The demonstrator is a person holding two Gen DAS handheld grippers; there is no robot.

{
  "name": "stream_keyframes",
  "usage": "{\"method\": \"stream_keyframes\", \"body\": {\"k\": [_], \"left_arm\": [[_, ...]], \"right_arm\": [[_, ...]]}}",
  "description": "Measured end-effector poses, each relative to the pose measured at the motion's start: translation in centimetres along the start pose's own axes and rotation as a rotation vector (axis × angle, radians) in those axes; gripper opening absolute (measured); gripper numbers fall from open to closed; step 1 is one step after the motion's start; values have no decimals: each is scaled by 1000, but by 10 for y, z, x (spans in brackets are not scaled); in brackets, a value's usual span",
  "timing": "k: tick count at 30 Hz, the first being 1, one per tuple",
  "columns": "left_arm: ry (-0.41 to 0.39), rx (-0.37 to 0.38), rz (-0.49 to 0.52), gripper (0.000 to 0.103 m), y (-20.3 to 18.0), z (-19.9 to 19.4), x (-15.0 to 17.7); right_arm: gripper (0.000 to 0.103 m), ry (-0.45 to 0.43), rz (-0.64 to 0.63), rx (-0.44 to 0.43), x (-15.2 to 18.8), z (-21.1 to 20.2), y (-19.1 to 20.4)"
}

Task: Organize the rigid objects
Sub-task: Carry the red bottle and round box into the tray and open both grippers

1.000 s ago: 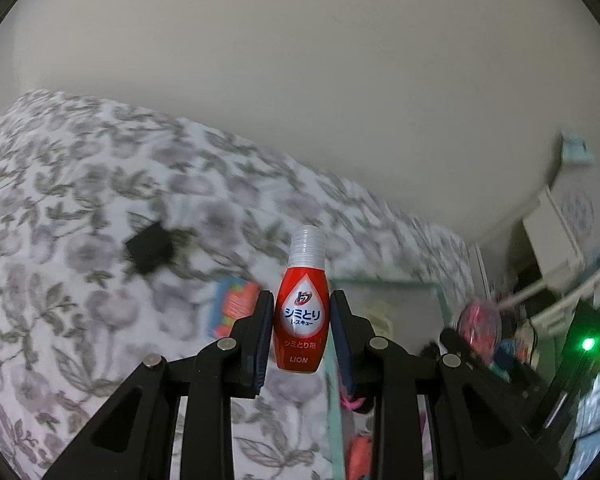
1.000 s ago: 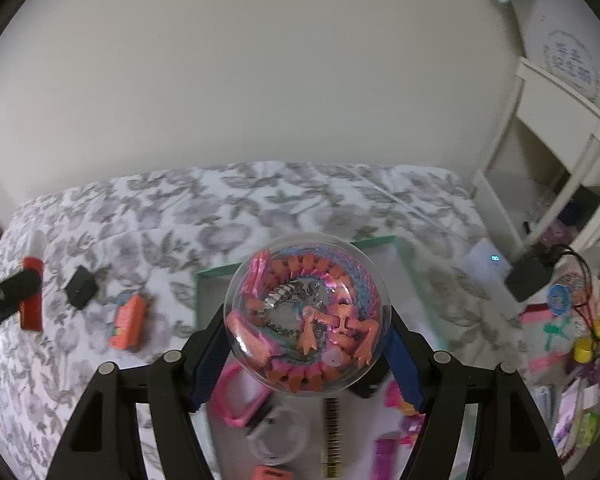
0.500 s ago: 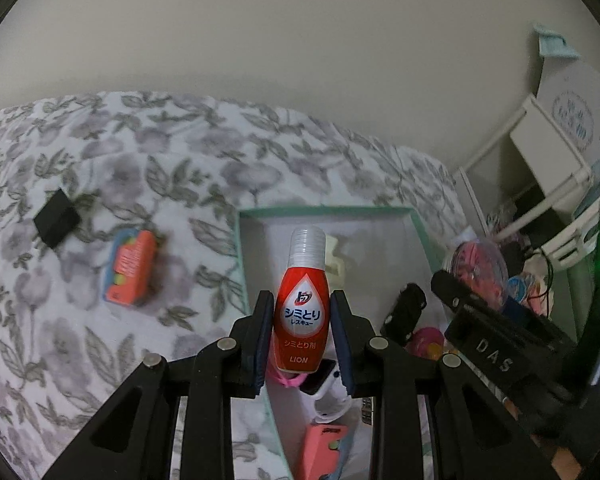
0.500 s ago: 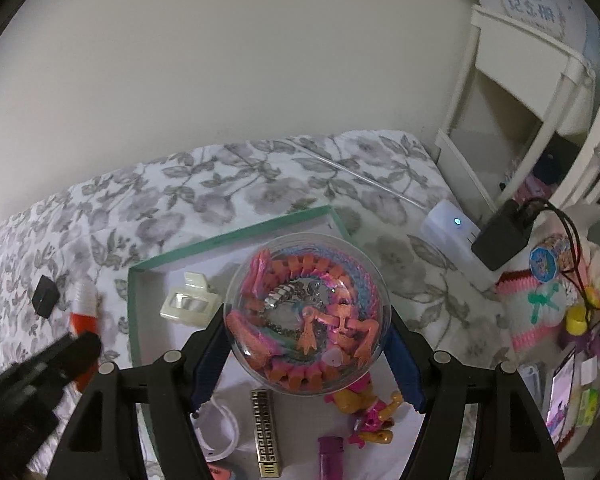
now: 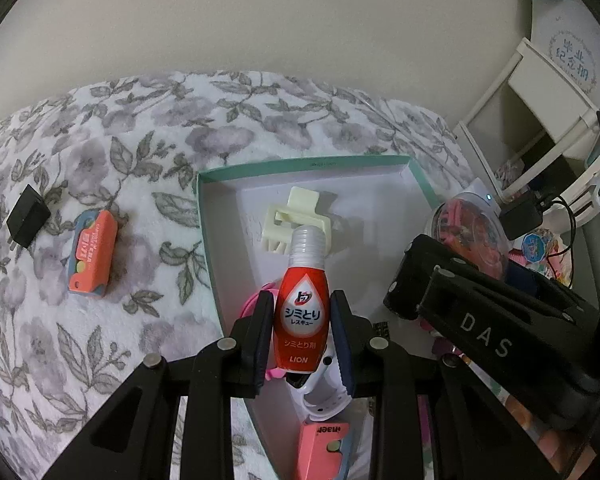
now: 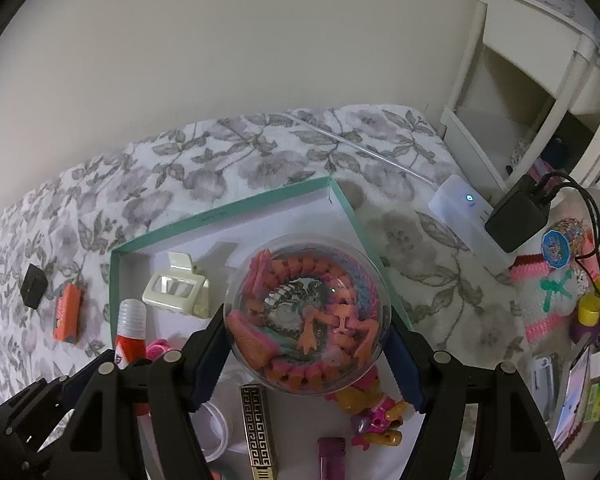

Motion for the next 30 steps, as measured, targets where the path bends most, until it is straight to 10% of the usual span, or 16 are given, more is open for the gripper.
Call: {"method": "stream_keyframes", "body": {"k": [30], "left_arm": [[57,-58,15,31,9,24,10]], "right_arm": [[75,105,14,-22,18,39,7]]}}
Point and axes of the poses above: each gripper's, at about its wrist camera, not at the fingertips, and z roughly the way its jaws point, y to its left, x to its underside, the point moved 2 cm from there along z, roughly the way its jaws point, and after that the axes turned 7 degrees about z, right-handed, at the moved point
